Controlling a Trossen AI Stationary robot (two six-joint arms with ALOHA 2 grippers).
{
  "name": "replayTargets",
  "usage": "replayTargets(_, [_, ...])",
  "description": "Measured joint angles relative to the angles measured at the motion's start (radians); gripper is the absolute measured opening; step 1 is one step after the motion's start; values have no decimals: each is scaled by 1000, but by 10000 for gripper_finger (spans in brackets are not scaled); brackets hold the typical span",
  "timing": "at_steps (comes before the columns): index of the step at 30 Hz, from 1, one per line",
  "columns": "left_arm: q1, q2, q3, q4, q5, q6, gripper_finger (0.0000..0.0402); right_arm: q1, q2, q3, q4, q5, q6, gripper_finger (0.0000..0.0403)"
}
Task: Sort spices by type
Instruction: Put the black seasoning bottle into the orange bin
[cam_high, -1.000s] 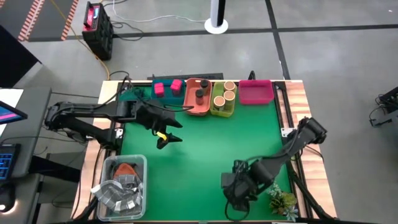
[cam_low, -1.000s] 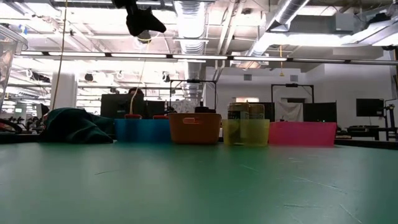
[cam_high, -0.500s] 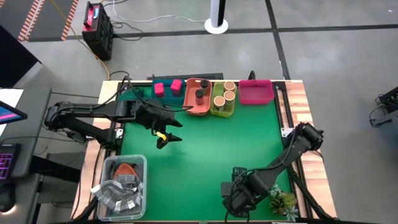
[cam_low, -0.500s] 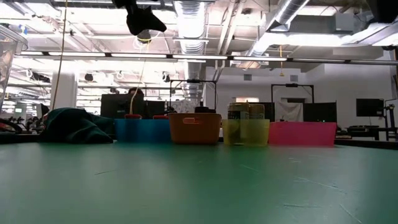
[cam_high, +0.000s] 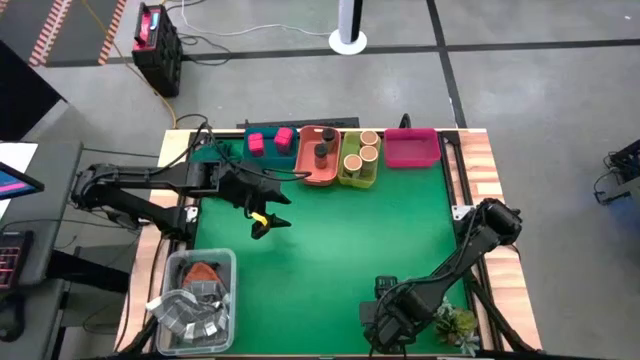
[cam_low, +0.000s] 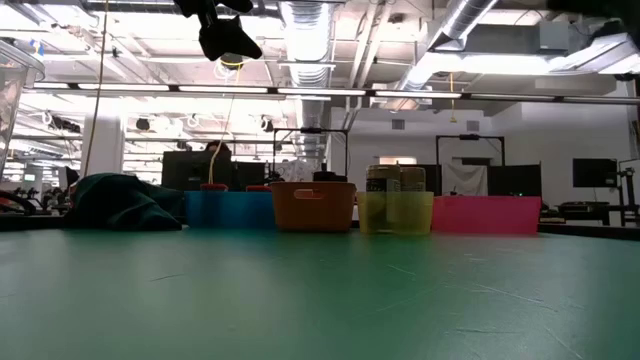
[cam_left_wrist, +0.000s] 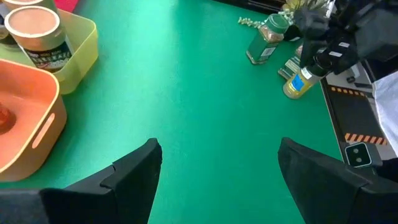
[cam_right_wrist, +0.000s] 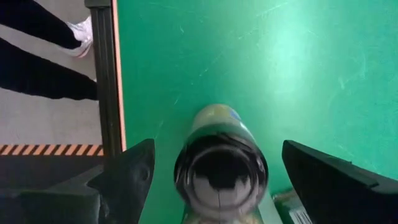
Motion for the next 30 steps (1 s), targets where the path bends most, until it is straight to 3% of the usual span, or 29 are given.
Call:
replayTargets(8, [0,0,0,-1,-13,0,306,-8,0,-94,79,-3,-14,357])
replayTargets(17, [0,0,0,-32,-46,14,306,-39,0,-124,101,-8,-74,280])
replayTargets(25, [1,-12,0,-55,-163,-21,306,-113,-12,-124,35,-10,-163,228])
replayTargets(30, [3,-60,0,-45,-241,-43,306,-210,-61,-124,-20,-10,-298,225])
